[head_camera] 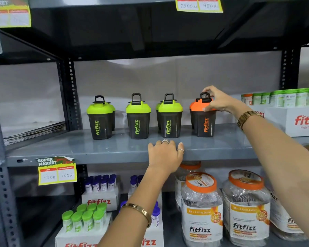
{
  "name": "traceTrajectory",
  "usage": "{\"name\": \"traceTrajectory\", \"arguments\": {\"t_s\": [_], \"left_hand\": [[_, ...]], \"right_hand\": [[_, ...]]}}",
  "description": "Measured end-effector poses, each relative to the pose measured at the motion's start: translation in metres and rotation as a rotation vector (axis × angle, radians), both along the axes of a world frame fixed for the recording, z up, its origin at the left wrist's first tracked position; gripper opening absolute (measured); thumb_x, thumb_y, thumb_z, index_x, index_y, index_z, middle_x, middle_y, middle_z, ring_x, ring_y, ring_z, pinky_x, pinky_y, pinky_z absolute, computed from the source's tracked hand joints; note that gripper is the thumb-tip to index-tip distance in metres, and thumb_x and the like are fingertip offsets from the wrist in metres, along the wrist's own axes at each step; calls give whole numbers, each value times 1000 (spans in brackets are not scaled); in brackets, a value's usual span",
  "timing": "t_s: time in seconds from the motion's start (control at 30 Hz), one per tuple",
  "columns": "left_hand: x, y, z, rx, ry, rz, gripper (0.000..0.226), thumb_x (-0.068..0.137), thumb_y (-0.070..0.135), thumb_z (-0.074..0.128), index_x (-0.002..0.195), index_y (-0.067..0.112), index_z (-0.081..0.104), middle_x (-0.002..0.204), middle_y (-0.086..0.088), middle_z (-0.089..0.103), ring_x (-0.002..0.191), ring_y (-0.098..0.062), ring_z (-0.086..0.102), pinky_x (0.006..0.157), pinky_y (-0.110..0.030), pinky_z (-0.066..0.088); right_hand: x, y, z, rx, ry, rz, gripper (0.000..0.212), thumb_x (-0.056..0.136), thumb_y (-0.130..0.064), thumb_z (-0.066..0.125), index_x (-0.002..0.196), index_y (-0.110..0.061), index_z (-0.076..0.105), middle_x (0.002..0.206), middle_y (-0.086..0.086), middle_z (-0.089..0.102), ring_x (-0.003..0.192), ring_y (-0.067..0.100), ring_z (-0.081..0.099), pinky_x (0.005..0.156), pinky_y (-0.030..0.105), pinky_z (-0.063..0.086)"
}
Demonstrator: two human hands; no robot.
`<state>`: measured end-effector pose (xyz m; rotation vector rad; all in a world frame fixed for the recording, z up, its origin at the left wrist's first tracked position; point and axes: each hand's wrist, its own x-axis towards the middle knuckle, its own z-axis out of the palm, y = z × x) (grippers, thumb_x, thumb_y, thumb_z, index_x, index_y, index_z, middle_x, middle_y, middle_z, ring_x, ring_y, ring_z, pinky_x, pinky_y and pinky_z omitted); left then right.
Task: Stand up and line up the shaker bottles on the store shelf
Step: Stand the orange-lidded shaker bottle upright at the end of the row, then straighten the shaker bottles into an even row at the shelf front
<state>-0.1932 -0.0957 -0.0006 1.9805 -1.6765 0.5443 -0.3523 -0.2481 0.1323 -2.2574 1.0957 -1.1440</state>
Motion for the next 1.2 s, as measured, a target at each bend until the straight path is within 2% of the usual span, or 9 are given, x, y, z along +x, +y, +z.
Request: {"name": "traceTrajectory", "arguments": {"t_s": [0.07, 0.13, 0.43, 0.53, 0.6, 0.7, 0.87, 1.07, 1.2], "left_hand": [[0, 0, 0, -2, -1, -3, 51, 97, 39, 21, 108, 7, 59, 117, -14, 64, 111, -31, 55, 97, -45, 36], [0, 0, 0, -3, -5, -5, 51, 97, 39, 21, 108, 7, 59, 117, -14, 64, 110, -31, 55, 96, -44, 36], [0, 0, 0, -11, -11, -3, 51, 97, 39, 21, 107, 8, 60, 116, -14, 65, 110, -30, 56, 98, -44, 36], [-1, 1, 0, -20, -5, 13, 52, 97, 41, 22, 110, 8, 60, 119, -14, 64, 113, -31, 55, 100, -45, 35], [-2, 2, 1, -26, 19, 35, 53, 96, 43, 24, 113, 6, 59, 122, -15, 63, 117, -31, 53, 104, -47, 32], [-5, 4, 7, -48, 147, 33, 52, 94, 43, 32, 117, 3, 55, 127, -16, 58, 120, -31, 50, 106, -46, 31], [-1, -1, 31, -154, 600, -72, 42, 88, 30, 53, 118, 1, 48, 123, -21, 52, 110, -39, 53, 89, -39, 41], [8, -24, 46, -79, 819, -86, 62, 78, 28, 71, 124, 0, 41, 132, -19, 45, 118, -34, 48, 89, -35, 41], [10, -40, 53, 20, 918, -92, 80, 72, 31, 77, 131, 0, 34, 140, -17, 38, 124, -30, 44, 98, -35, 41]], "right_hand": [[0, -1, 0, 4, -2, 8, 65, 77, 10, 64, 133, -10, 38, 135, 21, 48, 107, 29, 50, 80, 28, 38], [0, -2, -1, 7, -13, 14, 65, 78, 11, 63, 134, -9, 37, 137, 22, 47, 121, 36, 48, 86, 30, 40], [1, -7, -17, -6, -98, 64, 79, 78, 4, 67, 143, -17, 28, 147, 16, 36, 133, 33, 36, 90, 28, 32], [-1, -7, -27, -9, -184, 43, 93, 78, -10, 72, 147, -33, 14, 156, 11, 21, 139, 32, 28, 100, 38, 33], [-2, -4, -34, -22, -247, -31, 95, 77, -18, 73, 145, -40, 11, 156, 10, 21, 139, 33, 28, 104, 45, 32], [-4, 0, -44, 17, -335, -70, 98, 76, -17, 74, 147, -34, 10, 154, 15, 23, 137, 33, 31, 102, 41, 32], [-5, 1, -60, 130, -289, -120, 105, 74, -8, 74, 149, -22, 2, 153, 22, 20, 138, 38, 28, 109, 48, 27], [1, 0, -74, 291, -289, -188, 121, 69, -18, 81, 149, -15, -9, 152, 22, 23, 139, 38, 27, 111, 49, 25], [5, -5, -79, 351, -274, -208, 117, 64, -28, 84, 145, -9, 2, 148, 20, 31, 136, 36, 32, 108, 46, 30]]}}
